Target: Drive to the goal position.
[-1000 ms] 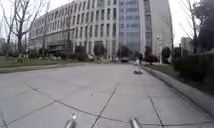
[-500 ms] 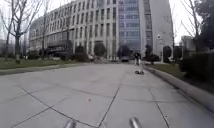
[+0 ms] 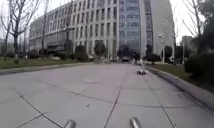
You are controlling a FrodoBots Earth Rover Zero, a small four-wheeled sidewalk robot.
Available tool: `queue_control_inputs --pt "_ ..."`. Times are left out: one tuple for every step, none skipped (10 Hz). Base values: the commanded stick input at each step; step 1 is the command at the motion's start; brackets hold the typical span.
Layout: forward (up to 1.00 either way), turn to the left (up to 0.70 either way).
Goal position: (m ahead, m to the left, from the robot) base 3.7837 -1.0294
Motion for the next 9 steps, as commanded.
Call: queue_control_inputs --pt "0.45 0.00" --pt "0.45 0.00" --pt "0.45 0.00" --pt "0.45 0.00" --pt "0.45 0.00" --pt "0.45 0.00" --pt "0.45 0.00" --pt "0.45 0.00" --pt "0.45 0.00"
